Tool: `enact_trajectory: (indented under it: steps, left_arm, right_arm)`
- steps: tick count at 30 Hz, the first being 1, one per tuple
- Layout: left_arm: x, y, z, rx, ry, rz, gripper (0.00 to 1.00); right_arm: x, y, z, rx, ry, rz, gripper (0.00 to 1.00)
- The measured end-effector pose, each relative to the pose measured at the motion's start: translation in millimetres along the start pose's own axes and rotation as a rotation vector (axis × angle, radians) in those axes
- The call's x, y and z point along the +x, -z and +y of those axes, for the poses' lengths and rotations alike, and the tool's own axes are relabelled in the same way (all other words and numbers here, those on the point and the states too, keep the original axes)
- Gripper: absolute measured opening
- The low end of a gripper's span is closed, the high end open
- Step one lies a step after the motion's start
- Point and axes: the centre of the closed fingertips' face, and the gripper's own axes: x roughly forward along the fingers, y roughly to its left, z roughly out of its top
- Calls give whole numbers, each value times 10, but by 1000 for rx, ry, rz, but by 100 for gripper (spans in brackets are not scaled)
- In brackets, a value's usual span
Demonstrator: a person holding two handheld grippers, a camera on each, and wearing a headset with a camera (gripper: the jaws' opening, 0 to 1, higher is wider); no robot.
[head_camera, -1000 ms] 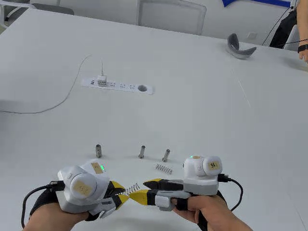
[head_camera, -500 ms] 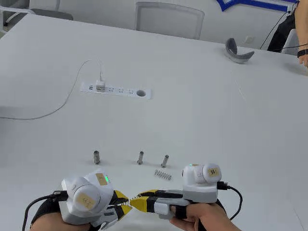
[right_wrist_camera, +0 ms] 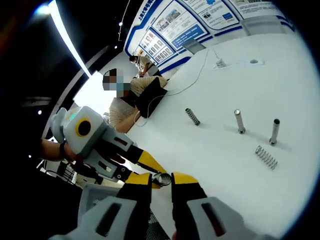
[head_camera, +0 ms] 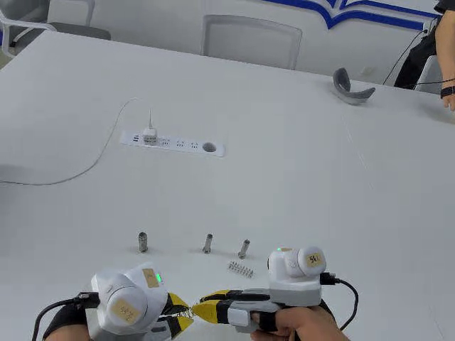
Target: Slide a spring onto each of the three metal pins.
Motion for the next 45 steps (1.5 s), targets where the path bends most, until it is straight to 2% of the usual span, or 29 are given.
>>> enact_trajectory:
  steps: [10,13,16,25,31,40,45]
  left_arm:
    - [-15,3,10,1,0,-7,10]
    - [-19,-32,14,0,5,-21,10]
    - [-19,-65,11,2,13,-33,9]
    - [-63,-131,8,16,24,-63,9]
    - [-91,-138,-30,31,39,-71,9]
    - [-126,-73,-63,55,50,-58,9]
    - [-141,-37,-58,54,53,-55,9]
  right_arm:
    - [36,20,62,-48,-2,43,14]
    - [46,60,88,-113,1,97,14]
    - [41,92,45,-187,21,160,12]
    - [27,3,118,-302,-24,244,12]
    - [50,16,179,-399,-57,326,14]
    - [113,79,219,-461,-95,405,14]
    - [142,99,238,-455,-117,412,13]
